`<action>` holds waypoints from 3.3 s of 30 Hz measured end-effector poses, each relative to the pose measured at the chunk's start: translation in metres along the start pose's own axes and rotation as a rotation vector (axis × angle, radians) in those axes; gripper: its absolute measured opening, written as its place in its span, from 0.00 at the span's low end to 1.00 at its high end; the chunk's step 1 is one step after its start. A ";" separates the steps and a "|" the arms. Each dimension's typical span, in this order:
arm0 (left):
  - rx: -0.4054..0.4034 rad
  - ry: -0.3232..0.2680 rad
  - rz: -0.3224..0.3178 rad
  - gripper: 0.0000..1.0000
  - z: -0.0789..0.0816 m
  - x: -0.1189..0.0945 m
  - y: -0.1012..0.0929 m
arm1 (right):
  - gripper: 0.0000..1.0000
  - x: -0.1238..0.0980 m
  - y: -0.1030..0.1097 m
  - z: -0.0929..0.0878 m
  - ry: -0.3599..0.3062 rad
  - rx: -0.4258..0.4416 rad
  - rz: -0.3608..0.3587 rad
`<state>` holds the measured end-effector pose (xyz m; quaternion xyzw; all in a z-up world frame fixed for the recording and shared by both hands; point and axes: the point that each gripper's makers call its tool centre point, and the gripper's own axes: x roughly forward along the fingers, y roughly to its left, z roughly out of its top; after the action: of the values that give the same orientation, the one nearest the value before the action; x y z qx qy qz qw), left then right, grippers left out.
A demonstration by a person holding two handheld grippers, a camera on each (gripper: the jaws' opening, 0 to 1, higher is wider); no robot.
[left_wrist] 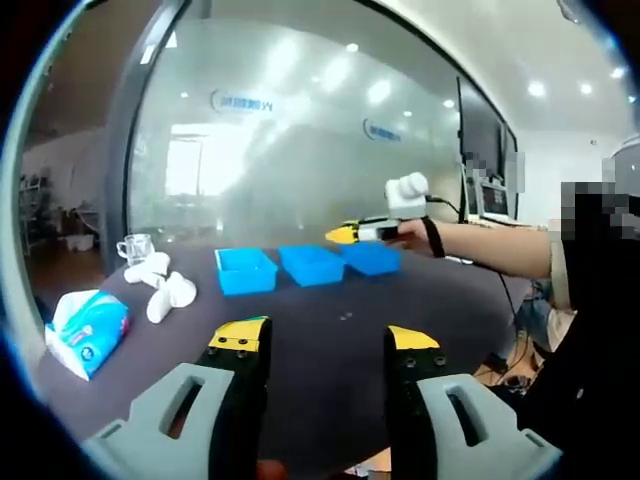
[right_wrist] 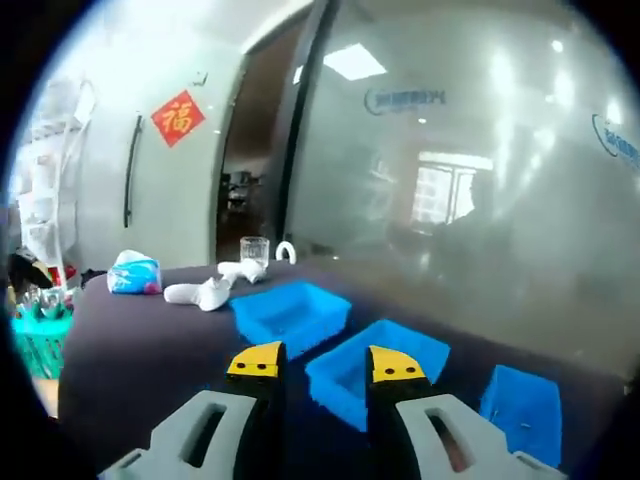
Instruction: Sort the screws, nuts, and washers into the corresponding bins
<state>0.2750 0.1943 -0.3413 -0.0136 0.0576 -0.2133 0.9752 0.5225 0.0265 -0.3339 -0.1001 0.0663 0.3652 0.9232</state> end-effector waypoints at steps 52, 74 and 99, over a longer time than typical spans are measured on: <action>0.032 0.036 -0.066 0.41 -0.006 0.002 -0.028 | 0.26 -0.143 0.076 -0.073 0.301 -0.122 0.377; 0.029 0.036 -0.057 0.41 -0.005 0.000 -0.025 | 0.20 -0.059 0.088 -0.100 0.632 -0.410 0.569; 0.009 0.042 -0.009 0.41 -0.010 -0.008 -0.011 | 0.11 -0.013 0.093 -0.125 0.765 -0.435 0.620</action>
<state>0.2619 0.1882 -0.3500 -0.0051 0.0770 -0.2183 0.9728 0.4431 0.0547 -0.4651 -0.3909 0.3471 0.5633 0.6399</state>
